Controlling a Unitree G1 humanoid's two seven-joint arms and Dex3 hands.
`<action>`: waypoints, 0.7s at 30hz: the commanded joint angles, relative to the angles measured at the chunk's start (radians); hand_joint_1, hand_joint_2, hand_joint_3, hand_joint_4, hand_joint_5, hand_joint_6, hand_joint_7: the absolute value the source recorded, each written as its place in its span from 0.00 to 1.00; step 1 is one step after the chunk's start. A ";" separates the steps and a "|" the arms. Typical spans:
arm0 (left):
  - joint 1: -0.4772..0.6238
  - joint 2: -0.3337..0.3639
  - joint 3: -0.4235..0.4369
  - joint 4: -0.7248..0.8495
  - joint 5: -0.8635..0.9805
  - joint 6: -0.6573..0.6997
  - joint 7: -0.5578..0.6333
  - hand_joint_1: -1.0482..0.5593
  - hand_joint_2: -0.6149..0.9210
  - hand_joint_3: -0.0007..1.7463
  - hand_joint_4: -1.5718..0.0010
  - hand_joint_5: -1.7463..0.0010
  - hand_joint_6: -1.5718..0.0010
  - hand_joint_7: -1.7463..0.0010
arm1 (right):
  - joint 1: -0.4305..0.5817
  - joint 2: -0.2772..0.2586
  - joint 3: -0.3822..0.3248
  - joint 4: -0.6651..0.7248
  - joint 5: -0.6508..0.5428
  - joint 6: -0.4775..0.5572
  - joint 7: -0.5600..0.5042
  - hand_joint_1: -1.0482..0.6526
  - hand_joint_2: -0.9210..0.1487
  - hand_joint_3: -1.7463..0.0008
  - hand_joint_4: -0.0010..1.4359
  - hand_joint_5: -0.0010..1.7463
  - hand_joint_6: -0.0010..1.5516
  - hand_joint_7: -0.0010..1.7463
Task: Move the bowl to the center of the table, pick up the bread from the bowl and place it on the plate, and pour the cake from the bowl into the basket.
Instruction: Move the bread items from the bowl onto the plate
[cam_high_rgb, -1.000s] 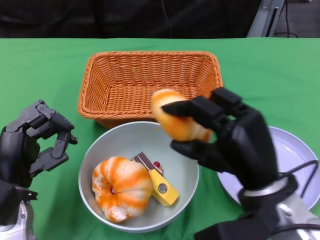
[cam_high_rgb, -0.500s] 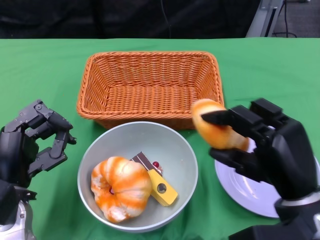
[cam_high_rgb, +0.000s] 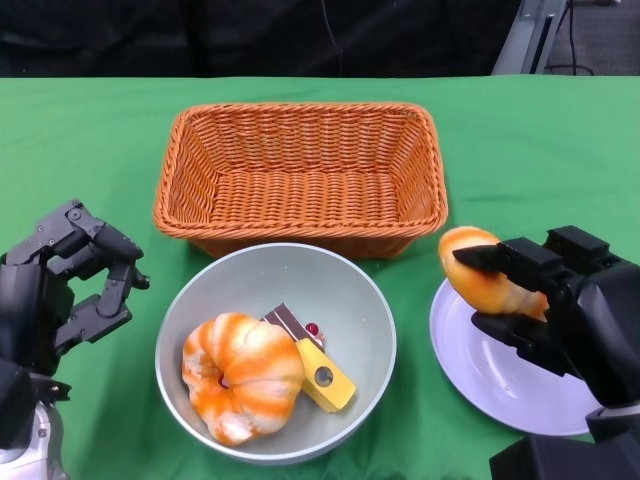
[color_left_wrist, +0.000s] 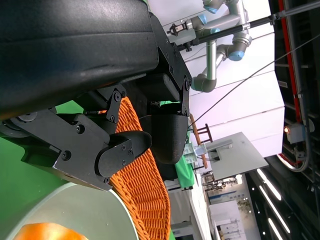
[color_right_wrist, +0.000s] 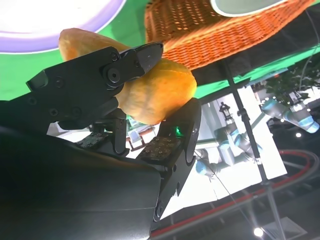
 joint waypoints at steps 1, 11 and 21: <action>0.002 0.022 0.003 0.004 -0.015 -0.002 -0.007 0.60 0.84 0.52 0.51 0.13 0.52 0.20 | -0.026 -0.023 -0.011 0.060 -0.006 -0.003 -0.037 0.57 0.07 1.00 0.62 0.68 0.68 0.26; 0.005 0.024 0.002 -0.005 -0.020 0.003 -0.008 0.60 0.84 0.51 0.51 0.11 0.52 0.20 | -0.071 -0.027 0.016 0.183 -0.032 0.004 -0.102 0.55 0.04 0.99 0.62 0.67 0.70 0.22; 0.012 0.029 0.001 -0.010 -0.019 0.004 -0.007 0.60 0.84 0.52 0.51 0.11 0.52 0.20 | -0.129 -0.011 0.043 0.358 -0.030 0.015 -0.178 0.55 0.05 1.00 0.62 0.67 0.71 0.20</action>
